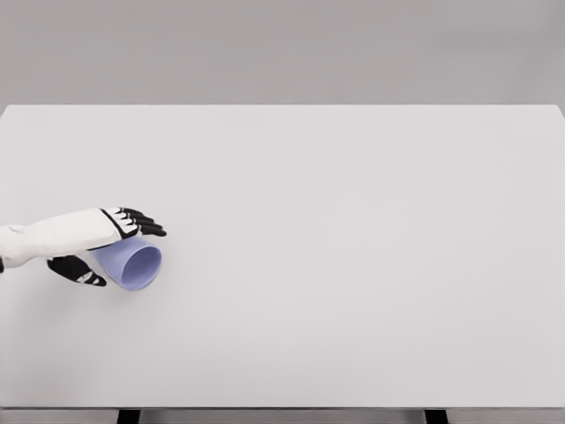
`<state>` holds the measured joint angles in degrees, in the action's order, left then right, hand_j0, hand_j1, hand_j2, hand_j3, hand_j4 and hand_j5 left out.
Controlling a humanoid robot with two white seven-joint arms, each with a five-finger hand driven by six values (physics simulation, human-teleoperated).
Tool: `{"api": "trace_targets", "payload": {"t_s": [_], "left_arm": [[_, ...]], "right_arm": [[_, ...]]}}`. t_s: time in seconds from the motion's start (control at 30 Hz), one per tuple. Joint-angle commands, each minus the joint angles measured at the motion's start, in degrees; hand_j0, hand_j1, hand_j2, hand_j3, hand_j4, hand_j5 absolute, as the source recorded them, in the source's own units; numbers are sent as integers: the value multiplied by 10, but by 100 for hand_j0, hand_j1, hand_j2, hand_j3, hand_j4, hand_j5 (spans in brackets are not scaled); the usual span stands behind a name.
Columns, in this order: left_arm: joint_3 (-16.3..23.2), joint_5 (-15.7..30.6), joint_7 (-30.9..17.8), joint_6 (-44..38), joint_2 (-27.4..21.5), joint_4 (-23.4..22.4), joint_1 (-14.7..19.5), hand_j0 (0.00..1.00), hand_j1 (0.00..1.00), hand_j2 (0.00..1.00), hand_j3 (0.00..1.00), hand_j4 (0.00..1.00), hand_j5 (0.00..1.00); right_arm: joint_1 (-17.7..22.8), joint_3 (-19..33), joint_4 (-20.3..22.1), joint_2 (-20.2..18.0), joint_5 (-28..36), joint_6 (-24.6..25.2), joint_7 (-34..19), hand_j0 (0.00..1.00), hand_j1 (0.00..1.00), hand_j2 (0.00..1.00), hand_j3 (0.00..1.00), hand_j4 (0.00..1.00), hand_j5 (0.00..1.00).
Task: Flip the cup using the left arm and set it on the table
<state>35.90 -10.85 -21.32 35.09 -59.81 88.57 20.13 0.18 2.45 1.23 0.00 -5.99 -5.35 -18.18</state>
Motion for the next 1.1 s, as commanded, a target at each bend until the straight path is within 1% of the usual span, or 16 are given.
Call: {"api": "trace_targets", "payload": {"t_s": [0.0,0.2,0.33,0.67,0.8,0.9,0.97,1.07], "left_arm": [[0,0,0,-1,7,-1,0,100,100,100,100,100,100],[0,-1,-1,-1,11,-10,1,100,100,100,100,100,100],[0,-18,-1,-1,20,-21,2,100,100,100,100,100,100],[0,-23,-1,-1,23,-22,3,100,100,100,100,100,100],[0,-25,-2,-1,23,-22,3,89,89,89,89,89,89],[0,-25,-4,-1,23,-22,3,86,86,86,86,86,86],[0,-36,-4,-1,28,-22,3,77,77,77,77,77,77],[0,-37,-5,-1,29,-21,3,65,65,65,65,65,65]], "right_arm": [[0,0,0,0,0,0,0,100,100,100,100,100,100],[0,0,0,0,0,0,0,100,100,100,100,100,100],[0,0,0,0,0,0,0,100,100,100,100,100,100],[0,0,0,0,0,0,0,100,100,100,100,100,100],[0,0,0,0,0,0,0,100,100,100,100,100,100],[0,0,0,0,0,0,0,100,100,100,100,100,100],[0,0,0,0,0,0,0,100,100,100,100,100,100],[0,0,0,0,0,0,0,100,100,100,100,100,100]]}}
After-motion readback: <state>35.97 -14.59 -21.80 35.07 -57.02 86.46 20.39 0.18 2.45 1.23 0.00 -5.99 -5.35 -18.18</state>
